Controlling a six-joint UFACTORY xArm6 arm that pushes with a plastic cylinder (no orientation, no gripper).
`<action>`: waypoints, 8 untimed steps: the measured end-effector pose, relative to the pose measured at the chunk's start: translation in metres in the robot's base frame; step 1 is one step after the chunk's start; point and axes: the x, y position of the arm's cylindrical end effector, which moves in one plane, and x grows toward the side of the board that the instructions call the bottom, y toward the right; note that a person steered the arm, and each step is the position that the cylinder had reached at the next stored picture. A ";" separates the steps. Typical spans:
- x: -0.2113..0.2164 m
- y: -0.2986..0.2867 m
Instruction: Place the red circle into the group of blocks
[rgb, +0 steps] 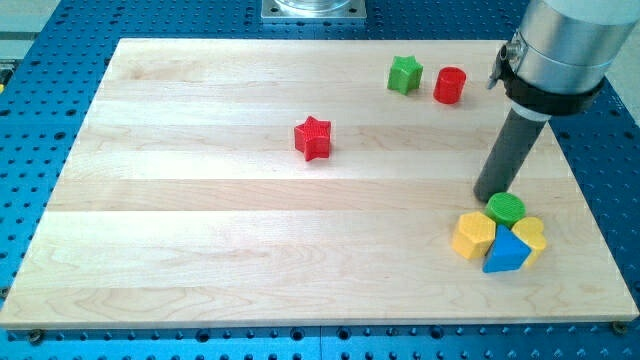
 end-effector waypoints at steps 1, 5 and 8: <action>-0.080 0.032; -0.031 -0.065; -0.042 -0.027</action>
